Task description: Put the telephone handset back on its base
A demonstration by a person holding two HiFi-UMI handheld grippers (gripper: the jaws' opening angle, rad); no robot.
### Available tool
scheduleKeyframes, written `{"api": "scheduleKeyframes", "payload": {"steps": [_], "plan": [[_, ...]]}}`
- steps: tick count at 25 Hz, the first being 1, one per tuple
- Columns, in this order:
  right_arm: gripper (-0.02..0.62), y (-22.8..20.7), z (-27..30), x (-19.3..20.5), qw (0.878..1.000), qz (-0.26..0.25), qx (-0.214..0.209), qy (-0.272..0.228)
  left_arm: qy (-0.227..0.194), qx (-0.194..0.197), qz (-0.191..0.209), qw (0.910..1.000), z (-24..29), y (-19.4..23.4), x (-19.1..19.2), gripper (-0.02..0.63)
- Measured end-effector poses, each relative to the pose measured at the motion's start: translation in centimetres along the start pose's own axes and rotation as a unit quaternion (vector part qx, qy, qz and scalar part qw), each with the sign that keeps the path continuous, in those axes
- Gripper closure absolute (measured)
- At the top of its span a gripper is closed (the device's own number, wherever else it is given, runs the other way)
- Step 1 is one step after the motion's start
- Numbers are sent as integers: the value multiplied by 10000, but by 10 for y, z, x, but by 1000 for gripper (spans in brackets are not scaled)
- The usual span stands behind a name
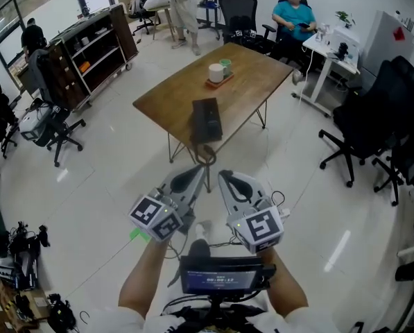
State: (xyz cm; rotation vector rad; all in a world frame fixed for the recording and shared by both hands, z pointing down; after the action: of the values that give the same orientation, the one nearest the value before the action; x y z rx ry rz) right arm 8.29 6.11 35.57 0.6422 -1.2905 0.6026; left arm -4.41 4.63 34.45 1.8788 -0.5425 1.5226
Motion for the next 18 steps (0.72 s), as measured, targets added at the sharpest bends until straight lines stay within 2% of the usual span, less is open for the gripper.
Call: {"api": "scheduleKeyframes", "payload": {"steps": [8,18], "plan": [[595,28,-31,-12,9996,7,-145,-233,-205,-467,556,9971,-32,-39,-13,604],[595,39,-55,-15,9990,127,-168,-389,-445,-618,872,9933,-44,-71,-23,604]]}}
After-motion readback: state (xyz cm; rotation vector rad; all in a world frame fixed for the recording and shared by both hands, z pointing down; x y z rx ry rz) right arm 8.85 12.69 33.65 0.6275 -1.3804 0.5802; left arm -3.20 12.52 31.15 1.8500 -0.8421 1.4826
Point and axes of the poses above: the fingertips, and each gripper's own axes: z forward along the fingers, y to its left, x out of its underside, the point moved 6 cm from there along -z, backward along the fingers, and after that the axes turned 6 degrees about y, right-handed, at the moved point
